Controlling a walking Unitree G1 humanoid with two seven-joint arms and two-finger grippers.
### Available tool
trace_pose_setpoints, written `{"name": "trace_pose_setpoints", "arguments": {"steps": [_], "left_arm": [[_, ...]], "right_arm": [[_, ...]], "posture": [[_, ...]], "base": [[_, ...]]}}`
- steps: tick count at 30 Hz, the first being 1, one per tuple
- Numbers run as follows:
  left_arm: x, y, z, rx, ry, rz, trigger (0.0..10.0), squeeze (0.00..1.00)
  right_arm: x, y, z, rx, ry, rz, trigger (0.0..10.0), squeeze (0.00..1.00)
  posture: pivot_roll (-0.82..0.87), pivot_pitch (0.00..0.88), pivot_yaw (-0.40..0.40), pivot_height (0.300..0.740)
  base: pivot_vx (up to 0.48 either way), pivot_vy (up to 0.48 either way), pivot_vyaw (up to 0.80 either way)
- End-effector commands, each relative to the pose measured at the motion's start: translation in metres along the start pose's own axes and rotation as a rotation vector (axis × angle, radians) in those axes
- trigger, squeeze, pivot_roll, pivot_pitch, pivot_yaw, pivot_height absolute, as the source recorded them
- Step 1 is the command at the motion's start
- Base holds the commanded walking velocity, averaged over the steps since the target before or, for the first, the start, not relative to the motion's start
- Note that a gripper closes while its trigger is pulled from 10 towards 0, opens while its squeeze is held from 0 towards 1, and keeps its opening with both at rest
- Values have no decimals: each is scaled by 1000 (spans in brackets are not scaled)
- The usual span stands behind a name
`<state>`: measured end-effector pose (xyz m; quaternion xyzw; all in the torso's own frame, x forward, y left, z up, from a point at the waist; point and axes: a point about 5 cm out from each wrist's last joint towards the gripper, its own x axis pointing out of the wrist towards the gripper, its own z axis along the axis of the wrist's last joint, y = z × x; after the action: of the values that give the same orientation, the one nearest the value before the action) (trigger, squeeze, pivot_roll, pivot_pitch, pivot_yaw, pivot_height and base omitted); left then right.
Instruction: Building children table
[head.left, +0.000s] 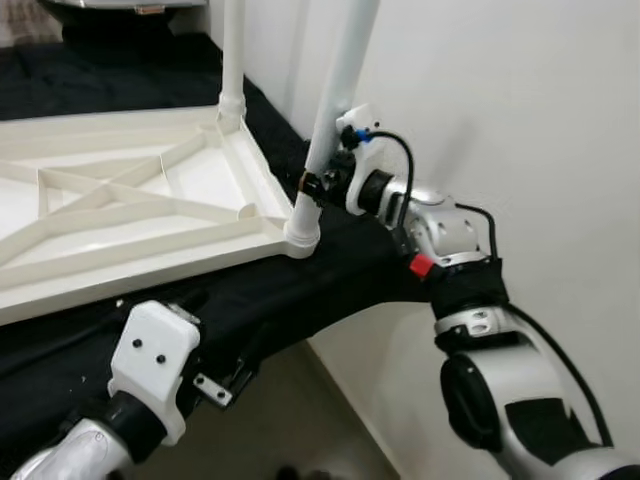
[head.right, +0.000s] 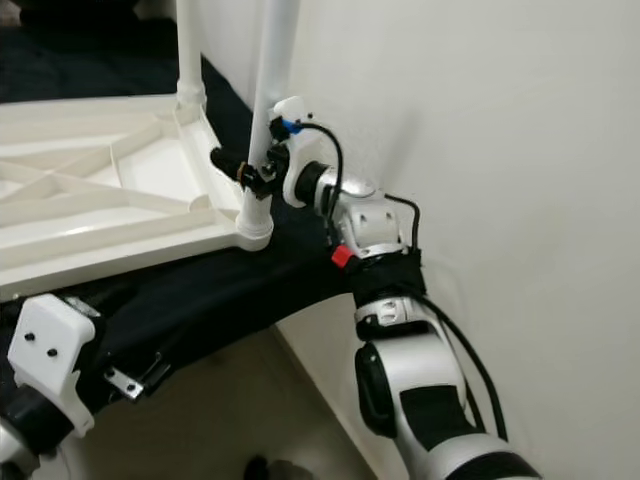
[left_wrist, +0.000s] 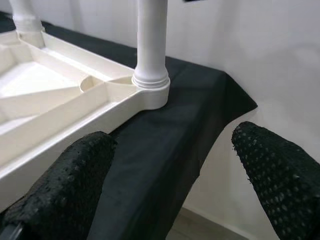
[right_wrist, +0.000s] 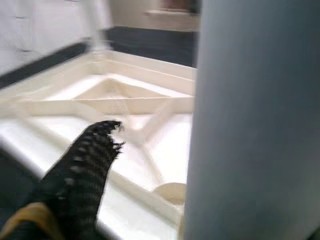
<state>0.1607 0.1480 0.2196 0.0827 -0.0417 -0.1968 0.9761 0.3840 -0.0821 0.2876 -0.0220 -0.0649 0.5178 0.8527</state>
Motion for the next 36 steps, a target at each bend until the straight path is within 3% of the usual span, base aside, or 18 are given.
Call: {"name": "trace_pose_setpoints", "arguments": {"steps": [1, 4, 5, 8, 9, 10, 18, 20, 31, 36], "left_arm": [[-3, -5, -4, -32, 12, 0, 10000, 0], [-4, -6, -5, -38, 14, 3, 10000, 0], [-7, -6, -8, -37, 33, 15, 10000, 0], [-8, -6, -10, -40, 39, 21, 10000, 0], [-10, -6, -11, -41, 43, 26, 10000, 0], [-12, -6, -12, -36, 54, 29, 10000, 0], [-19, -6, -18, -22, 94, 40, 10000, 0], [-21, -6, -19, -17, 97, 43, 10000, 0], [-23, -4, -17, -10, 84, 51, 10000, 0], [-19, -5, -14, -24, 57, 45, 10000, 0]], "right_arm": [[-11, 0, 3, 11, -18, 168, 10000, 1000], [-14, 0, 3, 12, -12, 199, 10000, 1000], [-20, 2, 3, 8, -8, 287, 10000, 1000], [-24, 2, 4, 23, -2, 340, 10000, 988], [-27, 2, 5, 19, 3, 397, 10000, 400], [-29, -3, 8, 4, 2, 393, 10000, 0], [-44, -21, 20, -48, -22, 337, 10000, 0], [-50, -25, 24, -18, -64, 335, 0, 0], [-61, -28, 29, -53, -56, 382, 0, 0], [-64, -27, 20, -81, -19, 382, 0, 0]], "posture": [[163, 260, -213, 740], [165, 263, -213, 740], [172, 271, -210, 740], [179, 272, -209, 740], [181, 271, -208, 740], [190, 281, -202, 740], [211, 293, -194, 740], [217, 305, -194, 740], [206, 310, -195, 740], [179, 288, -194, 740]], "base": [[0, 0, 0], [0, 0, 0], [0, 0, 0], [0, 0, 0], [0, 0, 0], [0, 0, 0], [0, 0, 0], [0, 0, 0], [0, 0, 0], [0, 0, 0]]}}
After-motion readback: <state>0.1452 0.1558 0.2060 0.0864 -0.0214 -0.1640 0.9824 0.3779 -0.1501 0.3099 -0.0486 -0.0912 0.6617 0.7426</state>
